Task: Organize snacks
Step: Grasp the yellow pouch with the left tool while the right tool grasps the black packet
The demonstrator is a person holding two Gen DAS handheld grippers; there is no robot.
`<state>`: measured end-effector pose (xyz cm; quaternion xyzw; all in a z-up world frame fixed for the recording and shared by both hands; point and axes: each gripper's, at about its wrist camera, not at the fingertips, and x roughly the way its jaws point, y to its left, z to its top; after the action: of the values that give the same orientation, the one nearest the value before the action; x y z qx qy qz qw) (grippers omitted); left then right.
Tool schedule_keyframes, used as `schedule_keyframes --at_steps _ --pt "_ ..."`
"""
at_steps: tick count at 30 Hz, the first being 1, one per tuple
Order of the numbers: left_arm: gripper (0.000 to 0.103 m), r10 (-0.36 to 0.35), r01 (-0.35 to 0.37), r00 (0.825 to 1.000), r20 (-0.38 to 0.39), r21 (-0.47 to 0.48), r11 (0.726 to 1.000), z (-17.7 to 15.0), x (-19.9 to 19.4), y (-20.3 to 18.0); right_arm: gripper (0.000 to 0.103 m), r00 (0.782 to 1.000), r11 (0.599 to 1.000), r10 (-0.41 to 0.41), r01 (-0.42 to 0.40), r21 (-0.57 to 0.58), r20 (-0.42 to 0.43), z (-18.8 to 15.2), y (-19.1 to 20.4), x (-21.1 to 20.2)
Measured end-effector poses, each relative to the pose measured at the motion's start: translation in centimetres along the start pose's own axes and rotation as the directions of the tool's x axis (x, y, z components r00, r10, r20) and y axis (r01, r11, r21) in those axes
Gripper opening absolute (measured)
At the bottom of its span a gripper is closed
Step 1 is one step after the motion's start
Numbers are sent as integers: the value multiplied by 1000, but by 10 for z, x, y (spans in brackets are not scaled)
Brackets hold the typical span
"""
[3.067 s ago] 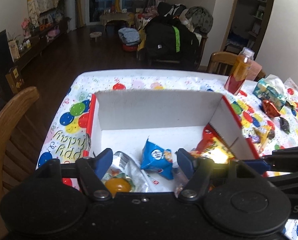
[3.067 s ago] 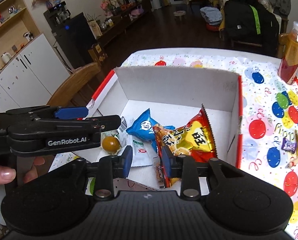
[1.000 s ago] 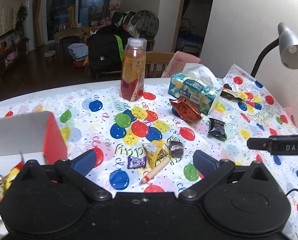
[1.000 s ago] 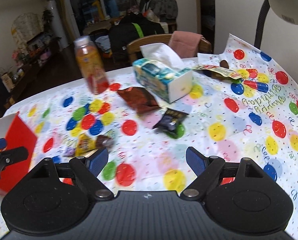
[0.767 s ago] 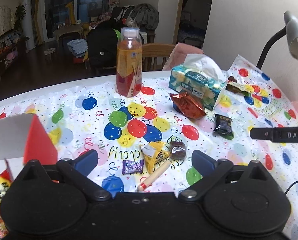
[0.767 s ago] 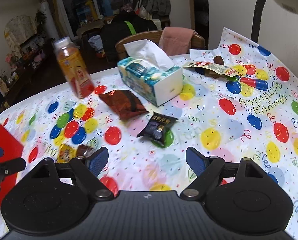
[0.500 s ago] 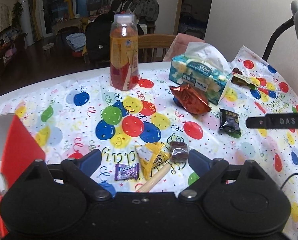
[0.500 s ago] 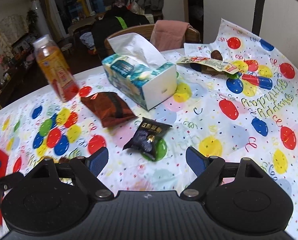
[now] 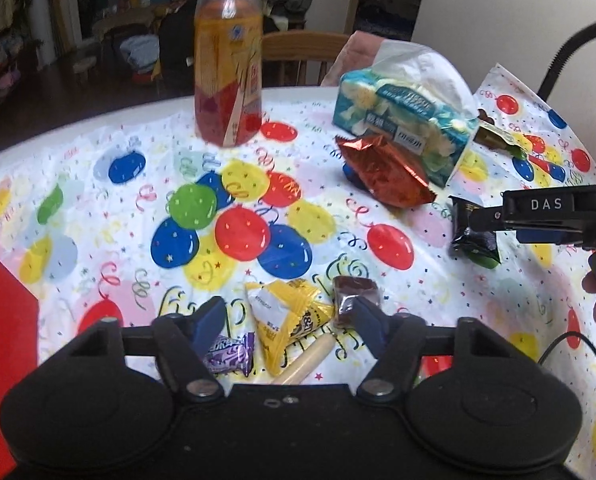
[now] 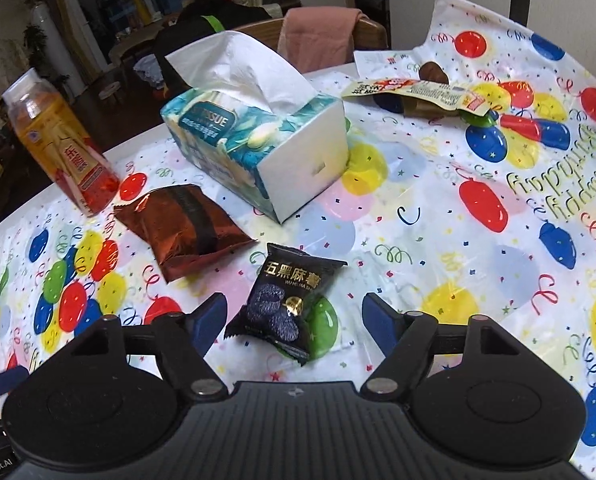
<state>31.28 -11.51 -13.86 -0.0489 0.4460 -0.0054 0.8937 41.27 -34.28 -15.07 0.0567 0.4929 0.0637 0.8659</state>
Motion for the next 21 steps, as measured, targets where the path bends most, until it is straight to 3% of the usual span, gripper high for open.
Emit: schedule_keyframes --at_steps 5,12,21 --pt "57 -3 2 1000 -25 -40 999 2 9 8 64 1000 1000 1 -1 13 -20 1 2 10" --pt "37 -34 32 999 -42 -55 998 4 16 9 43 1000 1000 14 -14 8 -27 1 6 13" --pt "28 -19 17 999 -43 -49 999 5 15 9 34 1000 1000 5 -5 1 -18 -1 7 8"
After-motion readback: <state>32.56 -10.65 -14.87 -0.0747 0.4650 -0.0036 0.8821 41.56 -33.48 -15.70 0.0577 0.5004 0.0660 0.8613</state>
